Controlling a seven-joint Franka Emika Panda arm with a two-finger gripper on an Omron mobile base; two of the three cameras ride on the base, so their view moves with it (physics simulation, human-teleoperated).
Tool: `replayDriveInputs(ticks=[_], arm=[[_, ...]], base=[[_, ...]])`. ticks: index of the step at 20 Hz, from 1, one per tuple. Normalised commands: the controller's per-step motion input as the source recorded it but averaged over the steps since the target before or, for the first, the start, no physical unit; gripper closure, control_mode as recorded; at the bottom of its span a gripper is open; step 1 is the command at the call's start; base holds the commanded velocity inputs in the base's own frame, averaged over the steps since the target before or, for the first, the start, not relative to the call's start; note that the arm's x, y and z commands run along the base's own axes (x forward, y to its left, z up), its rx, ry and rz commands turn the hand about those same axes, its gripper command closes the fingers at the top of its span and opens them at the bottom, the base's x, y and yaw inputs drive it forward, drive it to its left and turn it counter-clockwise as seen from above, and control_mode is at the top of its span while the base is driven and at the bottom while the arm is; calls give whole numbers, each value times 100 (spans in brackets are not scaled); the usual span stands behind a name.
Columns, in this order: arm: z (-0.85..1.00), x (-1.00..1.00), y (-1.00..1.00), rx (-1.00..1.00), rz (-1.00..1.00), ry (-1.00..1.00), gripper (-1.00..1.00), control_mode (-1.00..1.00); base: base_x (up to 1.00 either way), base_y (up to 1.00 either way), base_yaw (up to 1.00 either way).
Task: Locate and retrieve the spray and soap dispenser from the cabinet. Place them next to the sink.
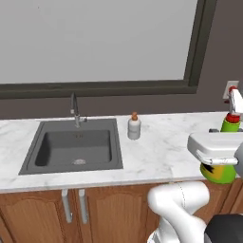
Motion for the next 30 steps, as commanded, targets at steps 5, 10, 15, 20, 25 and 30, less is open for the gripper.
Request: replayDriveInputs(ticks=[5, 10, 15, 20, 25, 30], arm=[[0, 0, 0, 0, 0, 0, 100, 100], [0, 0, 0, 0, 0, 0, 100, 100], [0, 0, 0, 0, 0, 0, 100, 100], [0, 0, 0, 0, 0, 0, 100, 100], [0, 0, 0, 0, 0, 0, 100, 100], [0, 0, 0, 0, 0, 0, 100, 100]], base=[[41, 16, -14], [54, 1, -17], [57, 5, -17], [40, 15, -8], [18, 3, -2], [2, 0, 0]])
